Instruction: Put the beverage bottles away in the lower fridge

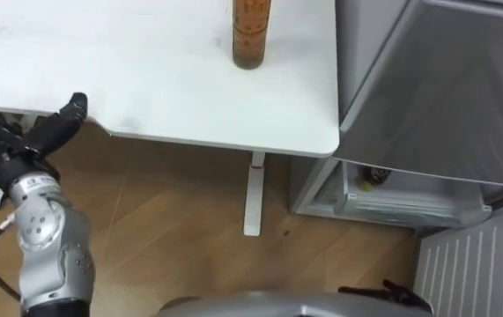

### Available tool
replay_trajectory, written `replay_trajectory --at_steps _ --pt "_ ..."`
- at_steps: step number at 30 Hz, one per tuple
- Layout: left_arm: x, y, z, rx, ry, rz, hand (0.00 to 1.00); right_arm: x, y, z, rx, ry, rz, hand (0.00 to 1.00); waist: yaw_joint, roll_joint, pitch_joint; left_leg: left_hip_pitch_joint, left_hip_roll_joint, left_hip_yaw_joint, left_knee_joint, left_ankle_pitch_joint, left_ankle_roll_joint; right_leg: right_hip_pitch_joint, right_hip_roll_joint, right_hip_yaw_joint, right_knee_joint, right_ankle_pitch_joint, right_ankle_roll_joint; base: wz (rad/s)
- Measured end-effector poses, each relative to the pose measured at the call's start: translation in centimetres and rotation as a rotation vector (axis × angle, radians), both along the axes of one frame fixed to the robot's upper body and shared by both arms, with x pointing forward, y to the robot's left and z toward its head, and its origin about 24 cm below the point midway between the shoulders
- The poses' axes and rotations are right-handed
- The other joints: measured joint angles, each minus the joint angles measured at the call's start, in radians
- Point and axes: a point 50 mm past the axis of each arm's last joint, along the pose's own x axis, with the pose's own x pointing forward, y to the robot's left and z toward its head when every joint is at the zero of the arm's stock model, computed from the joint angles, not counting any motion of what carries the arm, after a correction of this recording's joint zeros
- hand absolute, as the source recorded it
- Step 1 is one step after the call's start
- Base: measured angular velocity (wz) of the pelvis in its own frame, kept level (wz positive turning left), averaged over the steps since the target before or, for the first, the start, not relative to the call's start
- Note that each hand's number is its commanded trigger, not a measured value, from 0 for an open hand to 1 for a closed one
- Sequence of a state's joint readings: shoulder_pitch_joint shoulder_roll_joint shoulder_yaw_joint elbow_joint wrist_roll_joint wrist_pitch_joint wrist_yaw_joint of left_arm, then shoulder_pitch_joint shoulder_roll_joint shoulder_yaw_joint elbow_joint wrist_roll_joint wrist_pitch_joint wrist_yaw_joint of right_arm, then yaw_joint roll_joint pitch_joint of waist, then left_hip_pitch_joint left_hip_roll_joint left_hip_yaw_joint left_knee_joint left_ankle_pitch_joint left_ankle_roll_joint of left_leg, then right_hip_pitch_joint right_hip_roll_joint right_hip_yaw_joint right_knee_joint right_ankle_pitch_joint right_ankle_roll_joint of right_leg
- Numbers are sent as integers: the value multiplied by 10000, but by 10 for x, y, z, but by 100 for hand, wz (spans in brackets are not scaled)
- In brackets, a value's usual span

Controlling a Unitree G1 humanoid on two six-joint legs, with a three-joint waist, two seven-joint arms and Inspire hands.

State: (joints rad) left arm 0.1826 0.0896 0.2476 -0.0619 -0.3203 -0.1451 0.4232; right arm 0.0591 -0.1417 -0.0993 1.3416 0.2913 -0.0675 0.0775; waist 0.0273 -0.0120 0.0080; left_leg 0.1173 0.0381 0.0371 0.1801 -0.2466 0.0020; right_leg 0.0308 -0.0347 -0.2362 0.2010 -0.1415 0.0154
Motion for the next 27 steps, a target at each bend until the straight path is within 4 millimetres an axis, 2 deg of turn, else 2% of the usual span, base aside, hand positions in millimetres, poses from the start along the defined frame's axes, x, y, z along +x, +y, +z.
replay_trajectory --at_steps 5,8,12,14,18,20,23,27 --pt "3 -16 48 1156 -1849 -766 0 -10 1 -1 63 103 -158 0 -68 -23 -3 18 -7 -117 12 0 0 257 16 -106 -288 8 7 13" --pt "3 -25 63 1736 -2398 -1271 0 -9 1 -1 70 47 -142 0 -216 19 0 -18 -10 -170 11 0 -1 245 28 -85 -322 13 11 6" --pt "7 -32 71 1819 -2760 -1772 0 -8 0 0 38 -144 -89 0 -405 84 0 -25 -8 -141 -7 1 -2 209 35 -55 -317 9 10 -3" --pt "11 -34 75 1984 -2942 -1942 0 -8 1 0 169 -232 55 0 -616 82 3 6 -6 -68 -21 3 -4 203 64 158 -323 9 11 -8" --pt "21 -39 88 2730 -3313 -2492 0 -6 1 0 246 -295 280 0 -693 71 10 22 1 192 -10 3 -3 101 103 463 -290 14 8 -20" --pt "27 -40 97 3078 -3593 -2831 0 -4 1 1 272 -375 313 0 -771 130 49 107 25 387 -37 3 -3 52 160 742 -291 51 0 -25" --pt "33 -38 97 3243 -3489 -3096 0 -3 -1 1 249 -444 233 0 -905 259 86 229 37 589 -132 3 -2 42 211 986 -285 64 -4 -27" --pt "48 -38 93 3264 -3124 -3539 0 -2 -2 2 347 -538 8 0 -1119 297 117 333 44 767 -143 4 -2 8 232 1128 -225 64 -3 -15"
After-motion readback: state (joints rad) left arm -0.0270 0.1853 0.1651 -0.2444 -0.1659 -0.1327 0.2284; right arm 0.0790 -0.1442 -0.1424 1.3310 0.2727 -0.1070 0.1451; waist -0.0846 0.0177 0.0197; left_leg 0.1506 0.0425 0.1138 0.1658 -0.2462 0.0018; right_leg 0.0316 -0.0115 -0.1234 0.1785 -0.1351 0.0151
